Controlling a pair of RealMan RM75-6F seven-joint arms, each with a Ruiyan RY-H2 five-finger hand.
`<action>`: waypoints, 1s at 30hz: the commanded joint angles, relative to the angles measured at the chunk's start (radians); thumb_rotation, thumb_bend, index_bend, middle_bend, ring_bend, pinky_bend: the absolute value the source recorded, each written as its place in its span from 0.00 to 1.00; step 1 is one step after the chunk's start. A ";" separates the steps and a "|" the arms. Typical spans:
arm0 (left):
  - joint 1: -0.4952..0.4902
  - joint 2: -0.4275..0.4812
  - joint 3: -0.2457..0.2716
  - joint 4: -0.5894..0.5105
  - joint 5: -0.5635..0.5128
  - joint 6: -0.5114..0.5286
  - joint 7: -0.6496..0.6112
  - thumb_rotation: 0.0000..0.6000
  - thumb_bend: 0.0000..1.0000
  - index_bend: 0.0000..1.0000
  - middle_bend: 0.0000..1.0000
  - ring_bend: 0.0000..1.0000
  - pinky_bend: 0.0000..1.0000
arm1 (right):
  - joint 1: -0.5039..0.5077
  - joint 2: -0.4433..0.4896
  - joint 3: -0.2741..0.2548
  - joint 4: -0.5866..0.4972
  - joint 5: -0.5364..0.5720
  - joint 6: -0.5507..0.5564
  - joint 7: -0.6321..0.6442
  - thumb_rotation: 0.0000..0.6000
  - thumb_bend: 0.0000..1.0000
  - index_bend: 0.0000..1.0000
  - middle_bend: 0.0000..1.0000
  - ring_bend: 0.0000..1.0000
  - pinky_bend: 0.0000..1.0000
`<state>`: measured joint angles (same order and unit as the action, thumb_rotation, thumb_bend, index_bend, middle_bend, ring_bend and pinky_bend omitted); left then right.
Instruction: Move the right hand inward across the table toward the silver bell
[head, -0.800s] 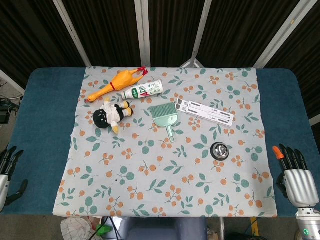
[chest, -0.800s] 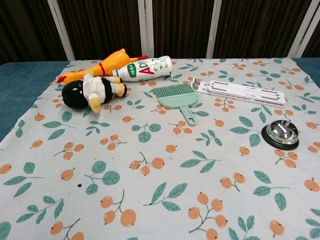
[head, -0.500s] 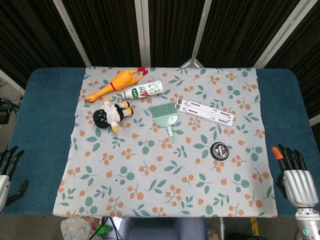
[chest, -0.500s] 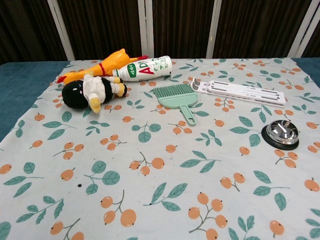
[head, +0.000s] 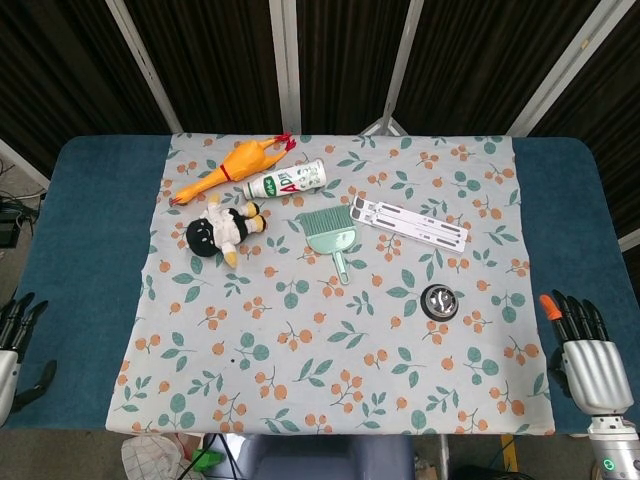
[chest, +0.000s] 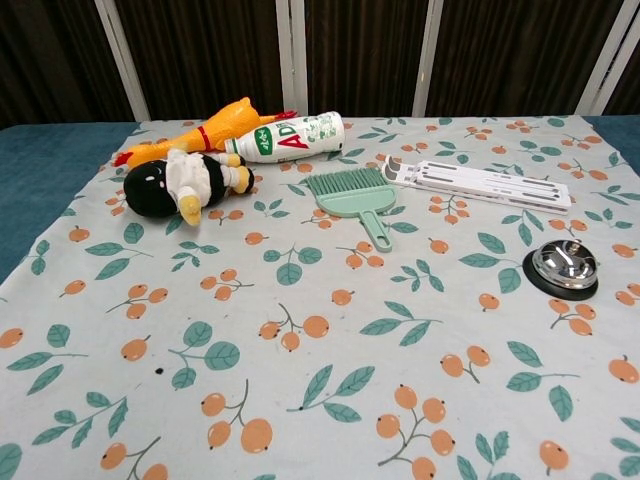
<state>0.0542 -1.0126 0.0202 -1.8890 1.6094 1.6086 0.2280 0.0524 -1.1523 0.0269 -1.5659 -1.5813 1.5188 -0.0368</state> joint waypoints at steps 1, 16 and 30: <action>-0.004 -0.002 0.009 -0.003 0.008 -0.015 0.012 1.00 0.52 0.09 0.00 0.00 0.00 | -0.001 -0.002 -0.005 -0.004 -0.003 -0.001 -0.007 1.00 1.00 0.00 0.00 0.00 0.00; -0.008 -0.010 -0.002 -0.007 -0.021 -0.024 0.020 1.00 0.52 0.09 0.00 0.00 0.00 | 0.072 -0.056 0.025 -0.004 0.030 -0.108 -0.030 1.00 1.00 0.00 0.00 0.00 0.00; -0.010 -0.011 -0.010 -0.006 -0.044 -0.027 0.029 1.00 0.52 0.09 0.00 0.00 0.00 | 0.203 -0.208 0.102 0.061 0.094 -0.229 -0.080 1.00 1.00 0.00 0.00 0.00 0.00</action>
<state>0.0441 -1.0236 0.0107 -1.8950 1.5659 1.5817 0.2565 0.2409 -1.3438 0.1225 -1.5154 -1.4954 1.3060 -0.1116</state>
